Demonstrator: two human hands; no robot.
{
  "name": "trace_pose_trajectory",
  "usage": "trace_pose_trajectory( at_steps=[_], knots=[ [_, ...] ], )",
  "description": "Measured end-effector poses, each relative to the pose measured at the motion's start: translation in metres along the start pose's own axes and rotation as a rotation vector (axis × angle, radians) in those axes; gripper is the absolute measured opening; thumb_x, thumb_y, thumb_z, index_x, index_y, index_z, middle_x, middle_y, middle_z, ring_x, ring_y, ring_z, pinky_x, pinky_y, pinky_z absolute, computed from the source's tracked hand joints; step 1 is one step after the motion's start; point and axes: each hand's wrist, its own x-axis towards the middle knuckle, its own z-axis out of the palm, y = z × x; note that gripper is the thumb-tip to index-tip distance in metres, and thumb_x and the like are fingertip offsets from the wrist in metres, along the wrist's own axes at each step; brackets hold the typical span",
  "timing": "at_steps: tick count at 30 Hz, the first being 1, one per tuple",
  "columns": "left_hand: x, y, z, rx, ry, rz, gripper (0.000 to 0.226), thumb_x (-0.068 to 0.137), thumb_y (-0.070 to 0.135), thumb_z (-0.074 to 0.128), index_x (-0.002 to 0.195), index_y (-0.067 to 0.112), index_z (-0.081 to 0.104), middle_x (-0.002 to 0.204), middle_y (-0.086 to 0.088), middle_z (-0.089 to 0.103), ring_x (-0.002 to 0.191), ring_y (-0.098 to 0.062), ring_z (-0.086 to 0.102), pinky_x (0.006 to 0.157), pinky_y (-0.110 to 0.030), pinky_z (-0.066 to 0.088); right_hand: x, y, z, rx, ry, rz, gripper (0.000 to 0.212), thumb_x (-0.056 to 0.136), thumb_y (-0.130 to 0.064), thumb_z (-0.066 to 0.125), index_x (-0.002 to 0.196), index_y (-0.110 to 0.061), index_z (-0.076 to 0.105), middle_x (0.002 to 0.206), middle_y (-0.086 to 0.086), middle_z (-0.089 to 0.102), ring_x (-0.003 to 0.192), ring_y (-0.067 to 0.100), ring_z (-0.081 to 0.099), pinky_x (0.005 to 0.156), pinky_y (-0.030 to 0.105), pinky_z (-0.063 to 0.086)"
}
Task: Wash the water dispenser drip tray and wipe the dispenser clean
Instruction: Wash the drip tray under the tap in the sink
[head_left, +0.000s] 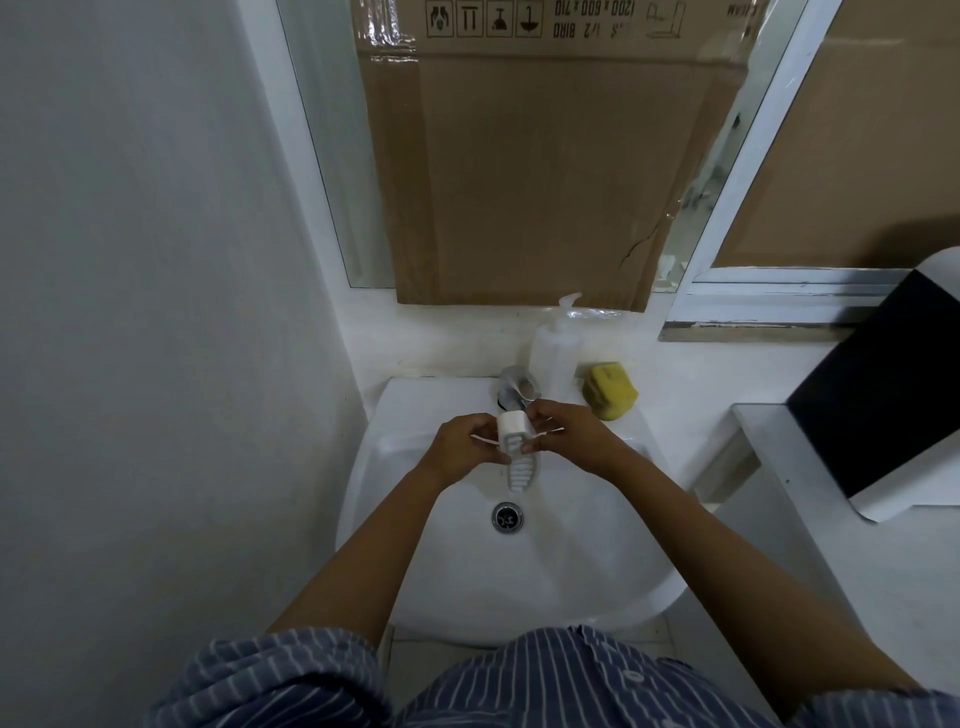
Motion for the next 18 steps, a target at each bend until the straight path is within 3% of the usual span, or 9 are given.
trace_pose_trajectory(
  at_steps=[3, 8, 18],
  knots=[
    [0.001, -0.001, 0.000, 0.019, -0.002, -0.001, 0.036, 0.064, 0.015, 0.087, 0.097, 0.013, 0.071, 0.091, 0.003, 0.073, 0.081, -0.007, 0.067, 0.075, -0.018, 0.050, -0.001, 0.001, 0.001, 0.003, 0.000, 0.011, 0.035, 0.077, -0.021, 0.080, 0.107, -0.014, 0.064, 0.105, 0.004, 0.068, 0.096, 0.021, 0.064, 0.087, 0.029, 0.051],
    [-0.002, -0.002, 0.001, 0.021, -0.001, 0.006, 0.038, 0.064, 0.013, 0.087, 0.098, 0.008, 0.071, 0.095, -0.002, 0.073, 0.081, -0.008, 0.066, 0.074, -0.017, 0.050, -0.004, 0.003, 0.003, 0.012, 0.009, 0.003, 0.034, 0.076, -0.021, 0.081, 0.105, -0.015, 0.065, 0.103, -0.002, 0.068, 0.093, 0.013, 0.065, 0.079, 0.016, 0.049],
    [-0.004, -0.008, 0.008, -0.024, 0.007, 0.004, 0.038, 0.066, 0.016, 0.087, 0.098, 0.007, 0.068, 0.095, 0.000, 0.070, 0.089, -0.009, 0.065, 0.077, -0.016, 0.049, -0.007, 0.011, 0.005, 0.077, 0.022, 0.025, 0.035, 0.074, -0.021, 0.083, 0.105, -0.020, 0.067, 0.102, -0.005, 0.069, 0.093, 0.007, 0.066, 0.077, 0.011, 0.047]
  ],
)
